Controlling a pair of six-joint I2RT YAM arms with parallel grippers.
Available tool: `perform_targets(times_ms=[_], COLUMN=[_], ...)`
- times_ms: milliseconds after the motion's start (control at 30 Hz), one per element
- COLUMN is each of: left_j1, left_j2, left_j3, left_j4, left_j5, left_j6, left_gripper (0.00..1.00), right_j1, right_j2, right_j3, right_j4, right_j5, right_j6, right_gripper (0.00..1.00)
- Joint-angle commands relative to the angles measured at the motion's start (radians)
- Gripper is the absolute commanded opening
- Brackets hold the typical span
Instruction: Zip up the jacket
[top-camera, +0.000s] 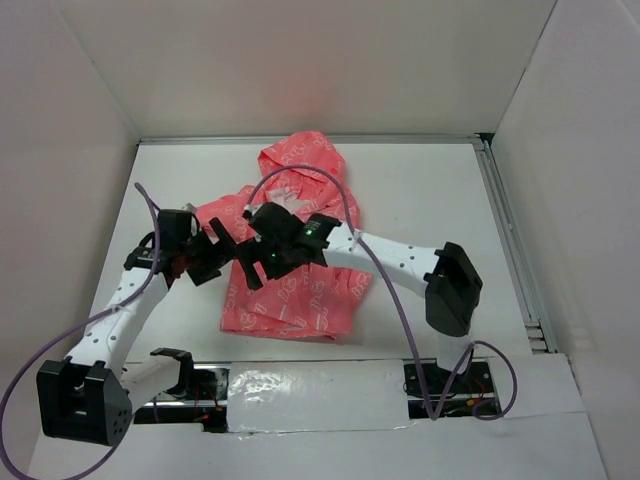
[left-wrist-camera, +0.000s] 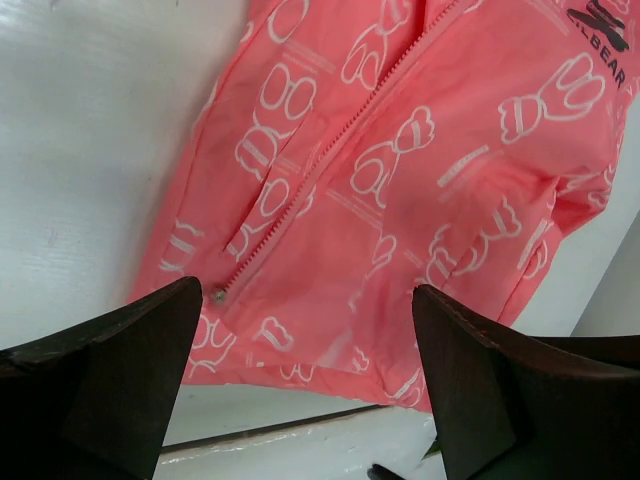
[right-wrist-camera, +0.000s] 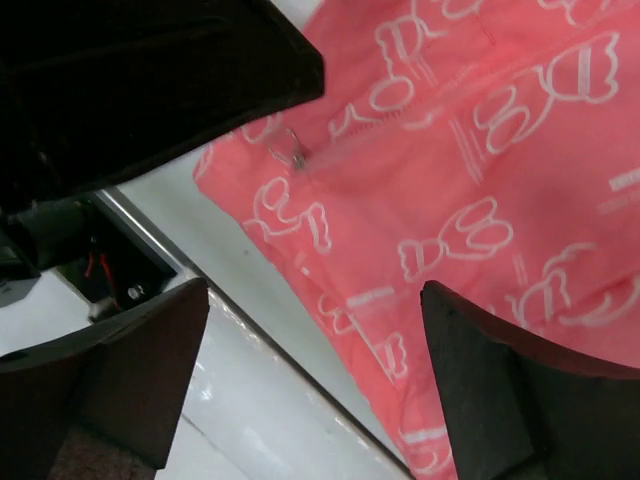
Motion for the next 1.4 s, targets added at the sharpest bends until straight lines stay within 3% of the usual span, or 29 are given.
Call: perform_targets(times_ms=[0,33,133,233,367,467,600,900,1000,1100,1133,1367], left_j1=[0.013,0.016,0.017,0.006,-0.095,-0.180,-0.221,-0.243,-0.244,-0.241,-0.241,-0.241], left_j2=[0.006,0.013,0.047,0.073,0.078,0.099,0.171,0.374,0.398,0.409,0.411,0.444], left_j3=[-0.030,-0.037,-0.052,-0.072,-0.101,-0.100,-0.118,-0.144,-0.144,-0.141,-0.141,-0.127], left_j4=[0.043,0.055,0.107,0.172,0.268,0.290,0.331,0.362,0.351,0.337,0.336,0.324], left_j5=[0.056,0.085,0.128,0.210,0.275,0.264,0.290,0.300,0.271,0.241,0.229,0.195], left_j6=[0.007,0.019,0.045,0.073,0.087,0.085,0.076,0.075,0.071,0.073,0.067,0.074], left_gripper=[0.99,0.99,0.99,0.99,0.99,0.99,0.99,0.99,0.99,0.99,0.99,0.99], right_j1=[-0.030,-0.042,-0.090,-0.148,-0.303,-0.416,-0.476,-0.473,-0.463,-0.466,-0.470,-0.539], right_j2=[-0.120,-0.161,-0.384,-0.550,-0.704,-0.783,-0.774,-0.484,-0.415,-0.404,-0.411,-0.500], right_j3=[-0.014,-0.056,-0.248,-0.435,-0.692,-0.860,-0.935,-0.918,-0.886,-0.840,-0.825,-0.597], right_j4=[0.031,0.057,0.173,0.174,0.131,0.187,0.238,0.370,0.356,0.301,0.275,-0.026], right_j5=[-0.024,-0.034,-0.053,0.013,0.045,-0.045,-0.077,-0.107,-0.068,0.022,0.063,0.479], right_j6=[0.004,0.016,0.053,0.134,0.257,0.303,0.321,0.346,0.356,0.358,0.360,0.211], right_gripper=[0.95,1.00,1.00,1.00,1.00,1.00,0.99,0.92,0.68,0.15,0.02,0.00])
